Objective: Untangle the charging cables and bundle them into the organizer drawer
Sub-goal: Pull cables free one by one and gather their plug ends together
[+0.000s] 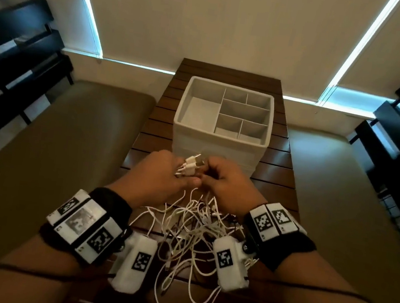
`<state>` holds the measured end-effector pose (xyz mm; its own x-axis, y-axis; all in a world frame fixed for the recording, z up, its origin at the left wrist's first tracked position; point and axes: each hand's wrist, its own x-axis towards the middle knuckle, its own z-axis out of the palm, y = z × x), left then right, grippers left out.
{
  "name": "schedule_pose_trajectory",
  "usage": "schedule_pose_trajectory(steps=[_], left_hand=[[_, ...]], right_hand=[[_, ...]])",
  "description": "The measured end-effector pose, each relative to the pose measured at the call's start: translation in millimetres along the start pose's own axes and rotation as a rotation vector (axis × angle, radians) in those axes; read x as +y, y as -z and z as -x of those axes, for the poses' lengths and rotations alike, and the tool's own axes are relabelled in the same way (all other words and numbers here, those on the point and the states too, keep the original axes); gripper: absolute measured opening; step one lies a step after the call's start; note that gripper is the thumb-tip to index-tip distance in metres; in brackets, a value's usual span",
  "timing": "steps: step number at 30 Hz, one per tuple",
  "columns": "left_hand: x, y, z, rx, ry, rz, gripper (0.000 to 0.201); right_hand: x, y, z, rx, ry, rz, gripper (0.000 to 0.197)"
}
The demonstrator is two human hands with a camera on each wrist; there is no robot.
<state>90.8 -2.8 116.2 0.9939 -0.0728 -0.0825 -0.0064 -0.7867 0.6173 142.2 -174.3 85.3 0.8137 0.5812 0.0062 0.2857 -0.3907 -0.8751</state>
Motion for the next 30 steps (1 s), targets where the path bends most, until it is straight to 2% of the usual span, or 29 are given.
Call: schedule_pose_trajectory(steps=[3, 5, 6, 8, 11, 13, 15, 17, 19, 22, 23, 25, 27, 28, 30], left_hand=[[2.8, 4.2, 0.8, 0.052, 0.024, 0.181, 0.023], [9.8, 17.6, 2.4, 0.21, 0.055, 0.428, 0.018], [12.3, 28.0, 1.9, 0.308, 0.062, 0.48, 0.017], [7.4, 48.3, -3.1, 0.407, 0.079, 0.296, 0.019], [-9.1, 59.7, -10.2, 0.368, 0.193, -0.19, 0.018], [-8.1, 45.6, -10.1, 0.415, 0.185, -0.211, 0.018], [5.1, 22.2, -7.4, 0.442, 0.075, -0.046, 0.014], [14.7, -3.9, -9.0, 0.274, -0.004, 0.026, 0.019], [16.0, -25.8, -11.3, 0.055, 0.02, -0.01, 0.027], [2.1, -39.2, -13.5, -0.04, 0.087, -0.057, 0.031], [0.2, -39.1, -11.6, -0.042, 0.088, -0.05, 0.032], [1.4, -32.1, -8.2, -0.005, 0.066, 0.037, 0.029], [8.2, -16.4, -6.8, 0.137, 0.027, 0.174, 0.024], [12.3, -6.4, -6.0, 0.21, -0.001, 0.183, 0.024], [16.4, 12.8, -5.8, 0.272, -0.029, 0.066, 0.022]], right_hand=[[4.4, -0.5, 2.6, -0.029, -0.032, -0.134, 0.003], [17.5, -3.9, 11.8, -0.143, -0.131, -0.105, 0.005], [27.9, -5.8, 17.0, -0.191, -0.174, -0.054, 0.007], [46.5, -7.1, 26.4, -0.205, -0.218, 0.041, 0.015], [53.8, -3.4, 30.0, -0.071, -0.226, 0.104, 0.022], [48.5, -2.3, 26.7, -0.054, -0.202, 0.179, 0.017], [42.7, -3.7, 20.8, -0.109, -0.16, 0.223, 0.017], [36.9, -6.5, 13.5, -0.149, -0.116, 0.264, 0.015], [30.1, -5.4, 10.0, -0.121, -0.069, 0.305, 0.014], [27.2, -3.4, 10.0, 0.015, -0.05, 0.195, 0.007], [30.1, -3.7, 11.8, 0.04, -0.074, 0.112, 0.002], [37.7, -5.3, 14.6, 0.017, -0.119, -0.031, 0.006], [45.6, -9.1, 18.6, -0.059, -0.16, -0.091, 0.013], [49.2, -11.5, 20.4, -0.101, -0.177, -0.115, 0.015], [53.4, -15.4, 22.6, -0.138, -0.192, -0.088, 0.016]])
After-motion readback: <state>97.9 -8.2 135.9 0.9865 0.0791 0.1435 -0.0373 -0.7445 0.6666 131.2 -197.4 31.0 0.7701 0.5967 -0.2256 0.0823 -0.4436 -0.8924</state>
